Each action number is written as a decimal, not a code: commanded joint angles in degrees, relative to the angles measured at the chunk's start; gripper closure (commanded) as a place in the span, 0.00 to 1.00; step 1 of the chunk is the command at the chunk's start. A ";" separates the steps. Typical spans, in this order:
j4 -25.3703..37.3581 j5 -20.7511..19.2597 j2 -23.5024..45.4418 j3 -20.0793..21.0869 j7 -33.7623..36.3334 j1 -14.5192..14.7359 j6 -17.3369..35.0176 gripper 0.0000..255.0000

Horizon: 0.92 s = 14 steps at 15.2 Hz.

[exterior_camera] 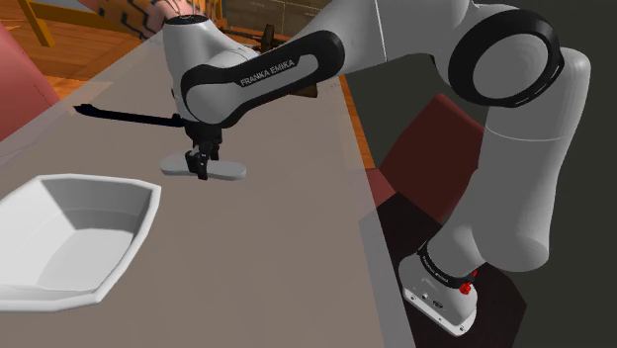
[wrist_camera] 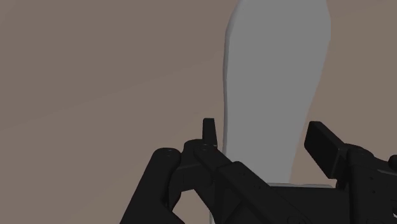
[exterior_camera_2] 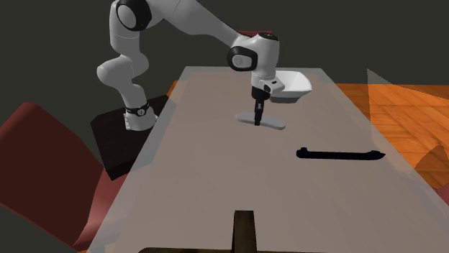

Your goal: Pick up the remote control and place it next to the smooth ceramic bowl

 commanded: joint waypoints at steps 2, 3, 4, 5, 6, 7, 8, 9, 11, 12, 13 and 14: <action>0.02 -0.01 0.05 -0.01 0.00 -0.01 0.06 1.00; 0.02 -0.01 0.05 -0.01 0.00 -0.01 0.06 1.00; 0.02 -0.01 0.05 -0.01 0.00 -0.01 0.06 1.00; 0.02 -0.01 0.05 -0.01 0.00 -0.01 0.06 0.00; 0.02 -0.01 0.05 -0.01 0.00 0.00 0.06 0.00; 0.02 -0.01 0.05 -0.01 0.00 0.00 0.06 0.00; 0.02 -0.01 0.05 -0.01 0.00 0.00 0.06 0.00; 0.02 -0.01 0.05 -0.01 0.00 0.00 0.06 0.00; 0.81 0.18 -0.77 0.08 -0.12 -0.05 -1.53 0.00; 1.68 0.36 -1.51 0.17 -0.24 -0.09 -3.14 0.00; 2.64 0.53 -2.20 0.24 -0.35 -0.12 -4.78 0.00; 3.47 0.65 -2.69 0.30 -0.43 -0.14 -6.09 0.00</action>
